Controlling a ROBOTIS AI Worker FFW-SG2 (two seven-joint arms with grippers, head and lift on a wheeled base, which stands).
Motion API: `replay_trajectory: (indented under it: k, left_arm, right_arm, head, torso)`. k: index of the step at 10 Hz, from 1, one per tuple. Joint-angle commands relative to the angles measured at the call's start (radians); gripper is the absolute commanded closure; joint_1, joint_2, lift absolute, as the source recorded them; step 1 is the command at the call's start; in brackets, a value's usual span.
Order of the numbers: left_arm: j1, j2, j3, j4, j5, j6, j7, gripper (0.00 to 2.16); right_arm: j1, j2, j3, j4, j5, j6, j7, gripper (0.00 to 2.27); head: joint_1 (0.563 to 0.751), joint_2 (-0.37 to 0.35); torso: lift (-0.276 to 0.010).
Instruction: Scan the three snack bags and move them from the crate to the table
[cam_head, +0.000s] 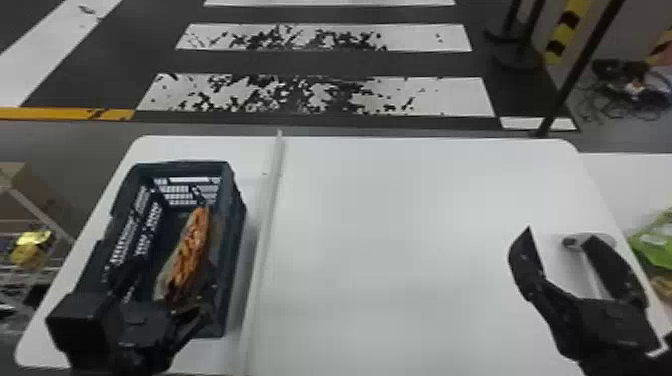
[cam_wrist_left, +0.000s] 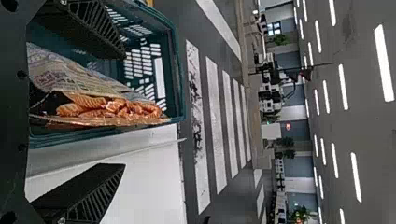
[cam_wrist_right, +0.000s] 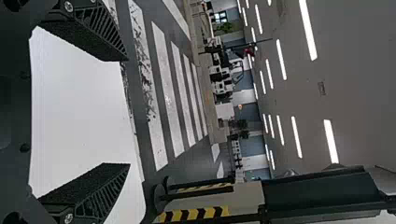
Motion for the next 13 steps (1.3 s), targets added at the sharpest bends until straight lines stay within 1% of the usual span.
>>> replay_trajectory:
  k: [1,3,5,6,7,8,9,10,11,12,13]
  left_arm:
    - [-0.021,-0.001,0.007,0.04,0.008,0.002,0.0,0.04]
    - [-0.03,-0.001,0.027,0.051,0.028,0.005,-0.003,0.09]
    - [-0.032,-0.001,0.035,0.051,0.042,0.02,-0.008,0.27]
    - [-0.032,-0.001,0.05,0.051,0.065,0.051,-0.019,0.33]
    - [-0.035,-0.003,0.059,0.051,0.075,0.069,-0.02,0.42]
    - [-0.035,-0.007,0.073,0.048,0.094,0.075,-0.034,0.65]
    - [-0.032,-0.02,0.087,0.039,0.108,0.075,-0.046,1.09]
    - [-0.027,-0.021,0.088,0.026,0.117,0.075,-0.046,1.56]
    - [-0.027,-0.023,0.104,0.014,0.144,0.103,-0.068,2.07]
    - [-0.026,-0.033,0.121,0.0,0.164,0.115,-0.106,2.13]
    - [-0.023,-0.038,0.125,-0.01,0.164,0.115,-0.114,2.13]
  right_arm:
    - [0.003,-0.002,0.0,0.002,0.0,-0.001,0.0,0.08]
    - [0.008,-0.006,0.0,0.006,0.0,-0.01,0.0,0.08]
    - [0.009,-0.006,0.0,0.011,0.0,-0.022,0.0,0.08]
    - [0.009,-0.006,0.0,0.012,0.0,-0.028,0.0,0.08]
    - [0.009,-0.006,0.0,0.014,0.0,-0.041,0.0,0.09]
    - [0.009,-0.006,0.0,0.018,0.0,-0.056,0.0,0.09]
    - [0.009,-0.006,0.0,0.02,0.0,-0.056,0.0,0.09]
    - [0.006,-0.006,-0.002,0.025,0.0,-0.056,0.0,0.09]
    - [0.006,-0.006,-0.002,0.031,-0.002,-0.065,0.0,0.09]
    - [0.006,-0.006,-0.005,0.034,-0.006,-0.071,0.0,0.09]
    - [0.006,-0.006,-0.007,0.037,-0.011,-0.084,0.0,0.09]
  head:
    - [0.695,0.061]
    - [0.695,0.078]
    - [0.695,0.089]
    - [0.695,0.092]
    - [0.695,0.093]
    - [0.695,0.1]
    - [0.695,0.104]
    - [0.695,0.108]
    - [0.695,0.11]
    - [0.695,0.106]
    - [0.695,0.098]
  torso:
    - [-0.062]
    - [-0.062]
    - [-0.062]
    - [-0.062]
    - [-0.062]
    - [-0.062]
    - [-0.062]
    - [-0.062]
    - [-0.062]
    - [-0.062]
    - [-0.062]
